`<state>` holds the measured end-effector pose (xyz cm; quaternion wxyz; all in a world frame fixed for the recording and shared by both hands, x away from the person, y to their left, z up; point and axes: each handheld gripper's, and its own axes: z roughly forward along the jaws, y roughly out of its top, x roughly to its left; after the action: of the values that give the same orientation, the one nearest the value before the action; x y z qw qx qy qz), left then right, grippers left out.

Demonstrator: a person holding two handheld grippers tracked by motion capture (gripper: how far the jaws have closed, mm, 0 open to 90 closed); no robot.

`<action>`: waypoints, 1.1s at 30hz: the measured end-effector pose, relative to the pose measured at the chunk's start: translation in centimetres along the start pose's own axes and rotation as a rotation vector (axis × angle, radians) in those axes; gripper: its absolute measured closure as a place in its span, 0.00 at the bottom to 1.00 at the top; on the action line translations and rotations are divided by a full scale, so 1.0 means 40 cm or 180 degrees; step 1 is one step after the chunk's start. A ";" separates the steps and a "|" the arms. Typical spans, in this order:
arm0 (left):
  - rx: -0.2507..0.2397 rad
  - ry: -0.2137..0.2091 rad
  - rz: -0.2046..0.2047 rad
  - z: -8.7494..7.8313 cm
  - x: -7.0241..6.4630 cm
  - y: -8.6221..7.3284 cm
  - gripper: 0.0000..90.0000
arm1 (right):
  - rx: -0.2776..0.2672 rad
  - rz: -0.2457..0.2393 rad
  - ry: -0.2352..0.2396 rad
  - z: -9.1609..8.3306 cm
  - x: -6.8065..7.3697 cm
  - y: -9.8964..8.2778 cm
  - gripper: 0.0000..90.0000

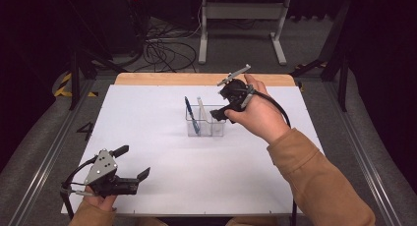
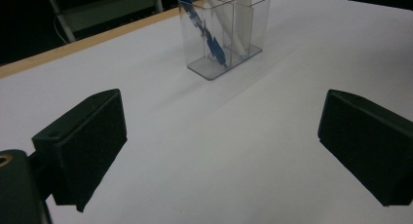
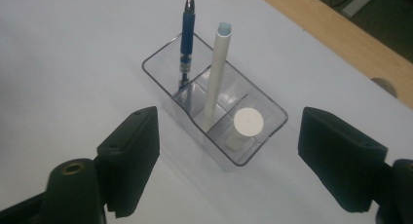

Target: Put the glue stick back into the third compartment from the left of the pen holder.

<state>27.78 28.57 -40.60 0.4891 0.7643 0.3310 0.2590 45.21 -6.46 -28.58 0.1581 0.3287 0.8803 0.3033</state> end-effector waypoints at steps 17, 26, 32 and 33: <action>-0.0018 0.0016 -0.0018 -0.001 -0.004 0.001 0.05 | -0.1072 -0.0062 0.0222 -0.085 -0.023 -0.153 0.26; -0.0025 0.0026 -0.0015 -0.001 -0.005 0.001 0.05 | -0.1477 -0.0031 0.0276 -0.108 -0.028 -0.262 0.26; -0.0038 0.0033 -0.0005 -0.002 -0.005 0.002 0.05 | -0.1762 -0.0001 0.0291 -0.117 -0.035 -0.323 0.24; -0.0037 0.0036 0.0001 -0.003 -0.005 0.002 0.05 | -0.1794 0.0006 0.0293 -0.118 -0.036 -0.333 0.24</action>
<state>27.60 28.46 -40.48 0.4916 0.7601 0.3321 0.2652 37.60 -17.46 -33.36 0.2029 0.2585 0.7672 0.5508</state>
